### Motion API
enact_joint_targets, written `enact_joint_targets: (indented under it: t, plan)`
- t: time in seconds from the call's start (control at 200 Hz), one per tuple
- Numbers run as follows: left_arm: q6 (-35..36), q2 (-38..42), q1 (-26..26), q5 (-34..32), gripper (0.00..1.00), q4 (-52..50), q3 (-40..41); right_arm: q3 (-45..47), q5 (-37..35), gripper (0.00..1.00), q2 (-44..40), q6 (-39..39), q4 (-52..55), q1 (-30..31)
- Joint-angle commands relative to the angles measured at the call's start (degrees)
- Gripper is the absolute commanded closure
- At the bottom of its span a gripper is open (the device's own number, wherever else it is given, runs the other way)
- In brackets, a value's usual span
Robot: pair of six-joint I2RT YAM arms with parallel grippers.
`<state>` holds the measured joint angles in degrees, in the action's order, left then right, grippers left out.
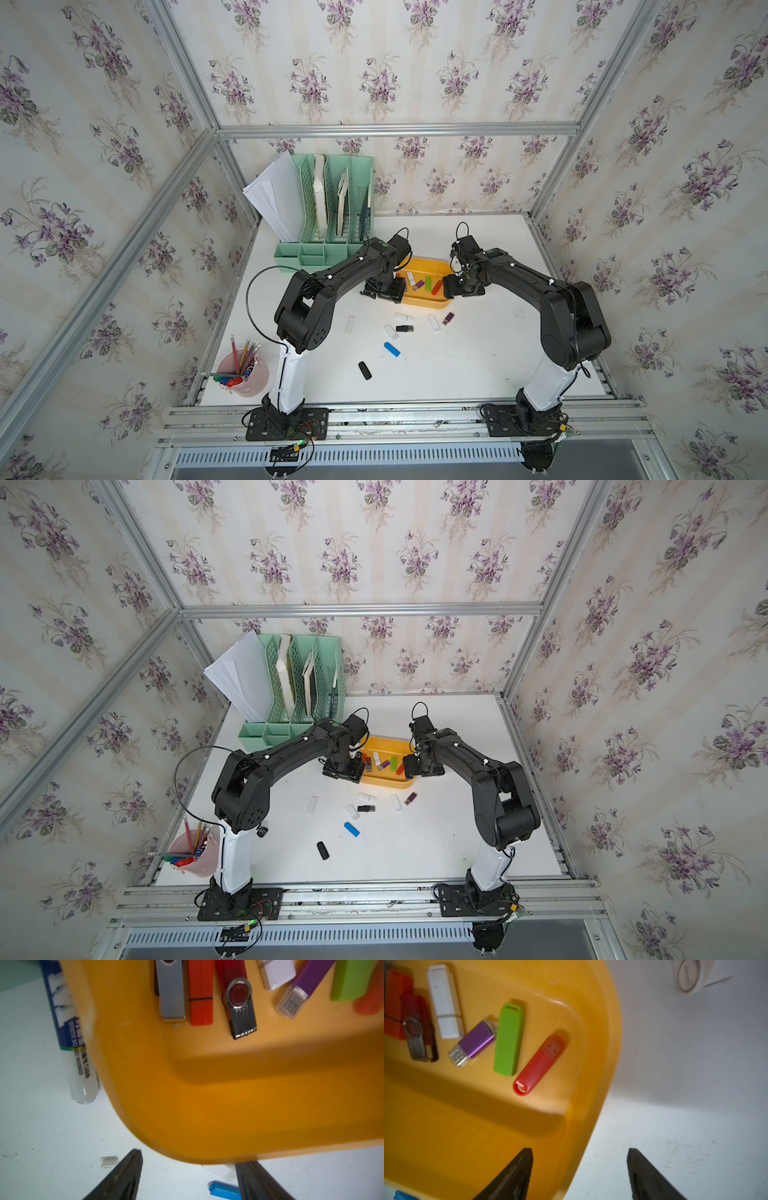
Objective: Put the usb flash drive into the storage box
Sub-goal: Adjust the storage box at the center of the board.
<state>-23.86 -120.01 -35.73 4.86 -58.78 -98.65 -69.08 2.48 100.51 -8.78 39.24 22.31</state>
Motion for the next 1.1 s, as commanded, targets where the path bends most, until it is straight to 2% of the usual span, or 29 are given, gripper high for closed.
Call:
enact_joint_targets:
  t: [0.0, 0.435, 0.455, 0.549, 0.794, 1.099]
  plan:
    - [1.44, -1.09, 0.49, -0.82, 0.25, -1.1, -1.49, 1.73, 2.51, 0.22, -1.39, -0.42, 0.92, 1.06]
    - [4.15, -7.21, 3.47, 0.11, 0.25, -4.13, -11.96, 1.49, 5.52, 0.21, -1.25, -4.13, 0.48, 8.07]
    - [4.24, -7.5, 3.51, 0.29, 0.25, -4.22, -12.35, 1.34, 5.75, 0.21, -1.15, -4.35, 0.36, 10.43]
    - [4.22, -8.52, 3.56, 1.01, 0.25, -4.25, -13.92, -0.15, 5.8, 0.21, 0.14, -4.84, 0.98, 11.99]
    - [4.5, -10.6, 3.56, 1.55, 0.25, -5.35, -17.84, -1.41, 6.32, 0.2, 0.05, -7.57, 2.76, 12.76]
    - [5.31, -10.17, 4.13, 1.42, 0.25, -5.86, -18.11, -0.71, 7.67, 0.19, -0.21, -8.94, 3.51, 11.04]
